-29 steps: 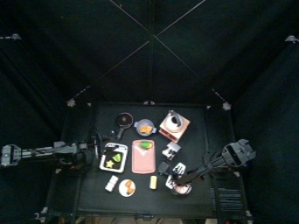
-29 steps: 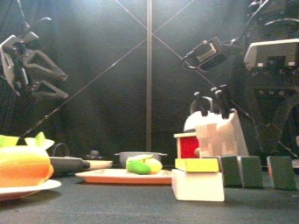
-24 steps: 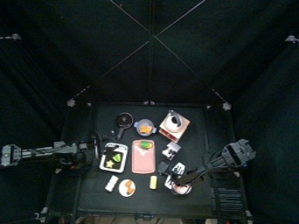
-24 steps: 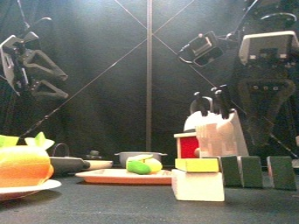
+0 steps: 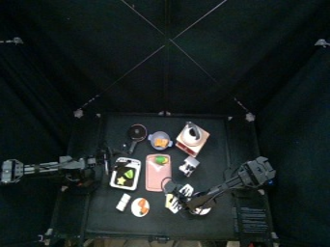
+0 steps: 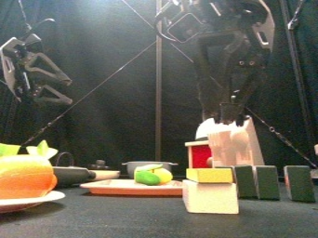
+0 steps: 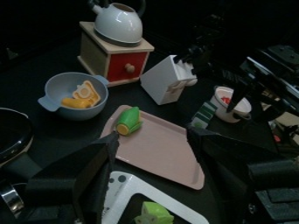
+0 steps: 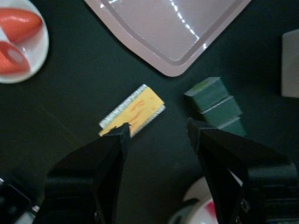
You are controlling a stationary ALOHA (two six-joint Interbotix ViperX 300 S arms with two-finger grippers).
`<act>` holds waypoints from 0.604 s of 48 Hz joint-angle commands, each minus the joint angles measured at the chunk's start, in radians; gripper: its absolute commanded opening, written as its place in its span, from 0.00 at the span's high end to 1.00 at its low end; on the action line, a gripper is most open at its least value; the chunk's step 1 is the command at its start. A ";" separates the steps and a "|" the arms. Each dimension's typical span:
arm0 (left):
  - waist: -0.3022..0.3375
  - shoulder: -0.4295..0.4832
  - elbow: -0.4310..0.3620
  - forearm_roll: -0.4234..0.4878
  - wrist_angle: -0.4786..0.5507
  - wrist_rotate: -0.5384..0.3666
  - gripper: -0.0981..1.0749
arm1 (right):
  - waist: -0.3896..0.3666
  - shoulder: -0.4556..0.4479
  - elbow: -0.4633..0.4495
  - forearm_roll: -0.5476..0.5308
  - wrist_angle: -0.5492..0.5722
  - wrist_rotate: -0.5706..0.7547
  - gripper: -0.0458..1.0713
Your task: Grab egg sushi
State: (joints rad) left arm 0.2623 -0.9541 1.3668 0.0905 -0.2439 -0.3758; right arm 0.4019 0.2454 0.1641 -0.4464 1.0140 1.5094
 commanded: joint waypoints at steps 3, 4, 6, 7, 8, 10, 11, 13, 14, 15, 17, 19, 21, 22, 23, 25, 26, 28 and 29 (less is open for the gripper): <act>-0.005 0.002 -0.014 -0.005 -0.005 0.002 0.10 | 0.000 0.028 -0.078 -0.011 0.006 0.127 0.18; -0.005 0.002 -0.014 -0.006 -0.005 0.002 0.10 | 0.002 0.032 -0.086 -0.014 0.008 0.144 0.18; -0.005 0.002 -0.015 -0.003 -0.005 0.003 0.10 | 0.006 0.043 -0.095 -0.018 0.011 0.175 0.18; -0.003 0.002 -0.017 -0.003 -0.005 0.003 0.10 | 0.008 0.049 -0.101 -0.018 0.014 0.184 0.18; -0.005 0.002 -0.017 -0.003 -0.005 0.003 0.10 | 0.009 0.052 -0.106 -0.018 0.015 0.193 0.18; -0.002 0.002 -0.017 -0.003 -0.005 0.003 0.10 | 0.011 0.060 -0.112 -0.018 0.015 0.207 0.18; 0.000 0.002 -0.017 -0.003 -0.005 0.003 0.10 | 0.012 0.066 -0.117 -0.018 0.015 0.212 0.18; 0.003 0.002 -0.017 -0.003 -0.005 0.003 0.10 | 0.014 0.078 -0.124 -0.017 0.015 0.219 0.18; 0.005 0.002 -0.017 -0.003 -0.005 0.003 0.10 | 0.014 0.083 -0.126 -0.017 0.015 0.222 0.18; 0.005 0.002 -0.017 -0.003 -0.005 0.003 0.10 | 0.014 0.089 -0.127 -0.014 0.018 0.222 0.18; 0.006 0.002 -0.017 -0.003 -0.005 0.003 0.10 | 0.014 0.098 -0.129 -0.008 0.018 0.224 0.18; 0.006 0.002 -0.017 -0.005 -0.005 0.003 0.10 | 0.014 0.104 -0.127 0.003 0.020 0.229 0.18; 0.005 0.002 -0.017 -0.005 -0.005 0.003 0.10 | 0.011 0.114 -0.126 0.017 0.020 0.230 0.18; 0.005 0.002 -0.017 -0.005 -0.005 0.003 0.10 | 0.011 0.115 -0.124 0.023 0.020 0.230 0.18; 0.005 0.002 -0.017 -0.005 -0.005 0.003 0.10 | 0.011 0.117 -0.124 0.028 0.020 0.229 0.18; 0.005 0.002 -0.017 -0.005 -0.005 0.003 0.10 | 0.011 0.118 -0.121 0.037 0.023 0.229 0.18; 0.005 0.002 -0.015 -0.003 -0.005 0.003 0.10 | 0.011 0.118 -0.120 0.038 0.025 0.229 0.18; 0.005 0.002 -0.017 -0.003 -0.005 0.003 0.10 | 0.011 0.118 -0.120 0.040 0.029 0.229 0.18; 0.006 0.002 -0.017 -0.003 -0.005 0.003 0.10 | 0.011 0.118 -0.117 0.041 0.034 0.230 0.18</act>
State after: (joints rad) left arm 0.2654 -0.9541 1.3652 0.0890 -0.2439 -0.3743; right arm 0.4142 0.3881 0.0583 -0.4080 1.0370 1.7365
